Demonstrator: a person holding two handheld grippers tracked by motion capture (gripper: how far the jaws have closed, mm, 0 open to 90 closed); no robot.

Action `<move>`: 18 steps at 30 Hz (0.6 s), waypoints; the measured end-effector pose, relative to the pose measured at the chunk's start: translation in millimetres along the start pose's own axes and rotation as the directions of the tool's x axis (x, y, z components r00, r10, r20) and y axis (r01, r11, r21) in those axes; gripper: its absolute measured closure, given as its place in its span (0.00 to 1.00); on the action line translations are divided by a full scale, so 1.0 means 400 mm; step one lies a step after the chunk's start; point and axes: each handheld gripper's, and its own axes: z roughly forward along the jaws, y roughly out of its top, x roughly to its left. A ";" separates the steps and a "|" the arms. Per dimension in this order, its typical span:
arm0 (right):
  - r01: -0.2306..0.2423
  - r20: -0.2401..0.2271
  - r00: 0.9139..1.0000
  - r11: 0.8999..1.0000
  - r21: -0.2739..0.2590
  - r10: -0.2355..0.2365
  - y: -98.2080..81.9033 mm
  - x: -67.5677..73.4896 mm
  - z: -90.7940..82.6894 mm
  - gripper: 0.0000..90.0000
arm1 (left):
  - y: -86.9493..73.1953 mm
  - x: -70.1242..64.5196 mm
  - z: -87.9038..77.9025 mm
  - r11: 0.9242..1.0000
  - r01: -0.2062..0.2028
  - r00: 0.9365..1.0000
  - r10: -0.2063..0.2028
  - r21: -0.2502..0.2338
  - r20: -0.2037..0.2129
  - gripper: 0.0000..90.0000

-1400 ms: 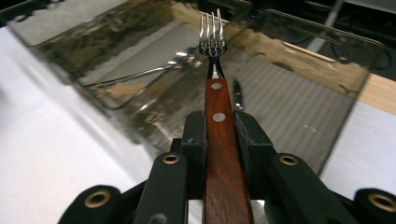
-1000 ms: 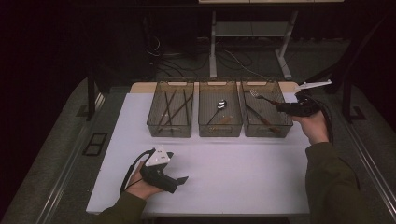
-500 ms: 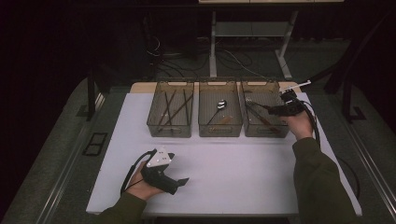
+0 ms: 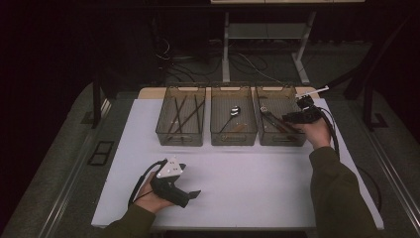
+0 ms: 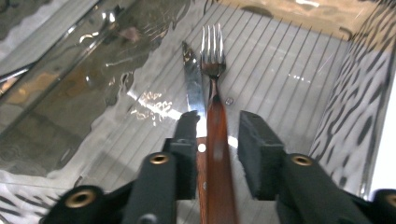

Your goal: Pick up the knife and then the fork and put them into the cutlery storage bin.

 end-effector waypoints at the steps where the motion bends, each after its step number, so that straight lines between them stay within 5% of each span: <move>1: 0.002 -0.005 1.000 1.000 -0.006 -0.002 0.000 0.000 -0.001 0.71 | 0.000 0.000 0.000 1.000 -0.001 1.000 0.001 0.000 0.000 0.00; 11: -0.027 -0.072 0.997 0.999 -0.044 0.024 -0.003 0.003 -0.030 0.46 | -0.001 0.004 0.000 1.000 0.000 1.000 0.000 0.003 -0.001 0.00; 18: -0.003 -0.099 0.995 0.994 -0.109 -0.008 -0.014 0.017 -0.073 0.35 | -0.001 0.010 0.000 1.000 0.009 1.000 -0.009 0.001 -0.005 0.00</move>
